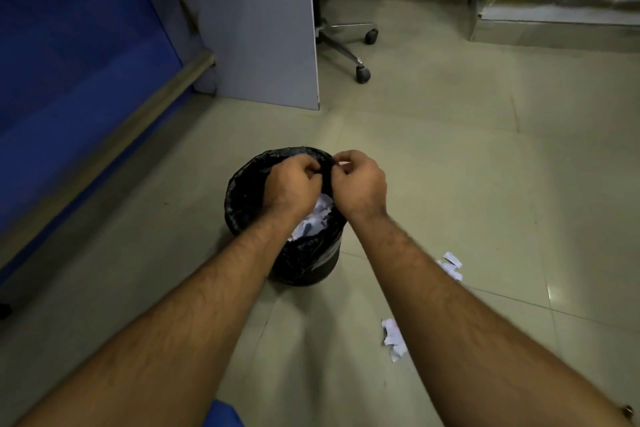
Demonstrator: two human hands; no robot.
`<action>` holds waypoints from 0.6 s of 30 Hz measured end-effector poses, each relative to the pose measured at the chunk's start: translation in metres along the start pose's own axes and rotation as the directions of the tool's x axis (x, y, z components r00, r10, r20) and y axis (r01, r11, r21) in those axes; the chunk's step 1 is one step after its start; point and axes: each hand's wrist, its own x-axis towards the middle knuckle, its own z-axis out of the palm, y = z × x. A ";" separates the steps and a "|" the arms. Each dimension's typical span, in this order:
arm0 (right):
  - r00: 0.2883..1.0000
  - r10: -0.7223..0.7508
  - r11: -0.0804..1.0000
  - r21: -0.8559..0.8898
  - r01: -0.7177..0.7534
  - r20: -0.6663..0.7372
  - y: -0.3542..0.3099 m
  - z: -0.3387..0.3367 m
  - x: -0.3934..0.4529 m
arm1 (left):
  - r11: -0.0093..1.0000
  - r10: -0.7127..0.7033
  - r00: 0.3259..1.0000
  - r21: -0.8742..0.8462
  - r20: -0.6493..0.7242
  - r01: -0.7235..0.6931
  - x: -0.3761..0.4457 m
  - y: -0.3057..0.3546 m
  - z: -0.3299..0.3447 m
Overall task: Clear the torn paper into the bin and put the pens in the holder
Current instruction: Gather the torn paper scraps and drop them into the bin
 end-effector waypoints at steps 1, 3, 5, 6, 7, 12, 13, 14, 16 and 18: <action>0.999 0.039 0.996 0.079 -0.037 -0.027 0.004 -0.009 0.005 | 0.997 0.007 1.000 -0.082 0.020 -0.005 0.000 0.013 0.004; 0.990 0.118 0.977 0.189 -0.101 -0.076 0.018 -0.027 0.012 | 0.978 0.019 0.997 -0.211 0.080 -0.002 0.001 0.030 0.018; 0.980 0.174 0.960 0.239 -0.147 -0.094 0.036 -0.046 0.018 | 0.963 0.048 0.985 -0.268 0.165 -0.002 0.001 0.044 0.043; 0.973 0.201 0.954 0.249 -0.169 -0.109 0.049 -0.056 0.020 | 0.961 0.065 0.976 -0.278 0.209 -0.005 -0.001 0.052 0.060; 0.965 0.228 0.950 0.246 -0.191 -0.130 0.062 -0.065 0.019 | 0.964 0.076 0.965 -0.267 0.250 -0.006 -0.004 0.057 0.078; 0.870 0.461 0.885 0.155 -0.438 -0.173 0.190 -0.099 -0.001 | 0.999 0.050 0.873 -0.033 0.485 -0.039 -0.051 0.048 0.184; 0.855 0.486 0.874 0.102 -0.476 -0.179 0.208 -0.104 -0.015 | 0.998 0.036 0.839 0.025 0.544 -0.059 -0.062 0.039 0.202; 0.863 0.477 0.876 0.005 -0.483 -0.165 0.231 -0.109 -0.027 | 0.991 0.022 0.804 0.090 0.595 -0.094 -0.074 0.031 0.223; 0.934 0.346 0.900 -0.248 -0.357 -0.088 0.264 -0.113 -0.045 | 0.952 0.009 0.786 0.236 0.618 -0.196 -0.087 0.014 0.250; 0.974 0.223 0.853 -0.475 -0.215 -0.040 0.290 -0.114 -0.044 | 0.910 0.019 0.825 0.332 0.565 -0.248 -0.084 -0.001 0.267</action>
